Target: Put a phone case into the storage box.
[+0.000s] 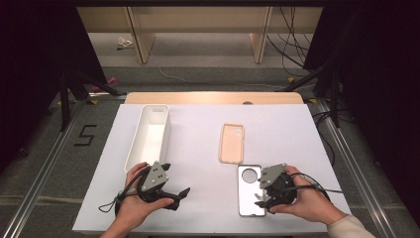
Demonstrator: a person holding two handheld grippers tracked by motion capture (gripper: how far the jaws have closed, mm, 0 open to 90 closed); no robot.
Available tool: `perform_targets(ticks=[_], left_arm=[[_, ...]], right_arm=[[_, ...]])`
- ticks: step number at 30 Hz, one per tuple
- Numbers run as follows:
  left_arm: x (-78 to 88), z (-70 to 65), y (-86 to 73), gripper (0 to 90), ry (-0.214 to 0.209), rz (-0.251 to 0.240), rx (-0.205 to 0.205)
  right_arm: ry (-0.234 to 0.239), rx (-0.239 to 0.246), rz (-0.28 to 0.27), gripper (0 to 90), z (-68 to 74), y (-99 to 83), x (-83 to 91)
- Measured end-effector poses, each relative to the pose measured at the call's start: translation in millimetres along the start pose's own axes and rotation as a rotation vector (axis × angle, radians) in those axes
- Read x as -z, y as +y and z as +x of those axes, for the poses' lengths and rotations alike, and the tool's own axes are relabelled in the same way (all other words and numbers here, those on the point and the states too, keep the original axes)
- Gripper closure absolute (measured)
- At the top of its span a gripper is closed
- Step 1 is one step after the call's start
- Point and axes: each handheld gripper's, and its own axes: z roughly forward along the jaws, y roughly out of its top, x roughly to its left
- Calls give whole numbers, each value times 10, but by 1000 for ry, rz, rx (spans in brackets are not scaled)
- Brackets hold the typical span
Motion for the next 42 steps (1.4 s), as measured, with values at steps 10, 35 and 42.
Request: perform_targets(ticks=[10, 35, 42], left_arm=[[-1, -1, -2, 26, -1, 2, -3], [-6, -13, 0, 30, -8, 0, -4], [-6, -15, -1, 33, -7, 1, -5]], right_arm=[[21, 148, 155, 320, 272, 216, -133], [34, 229, 329, 509, 411, 286, -347], [63, 245, 337, 609, 428, 308, -354]])
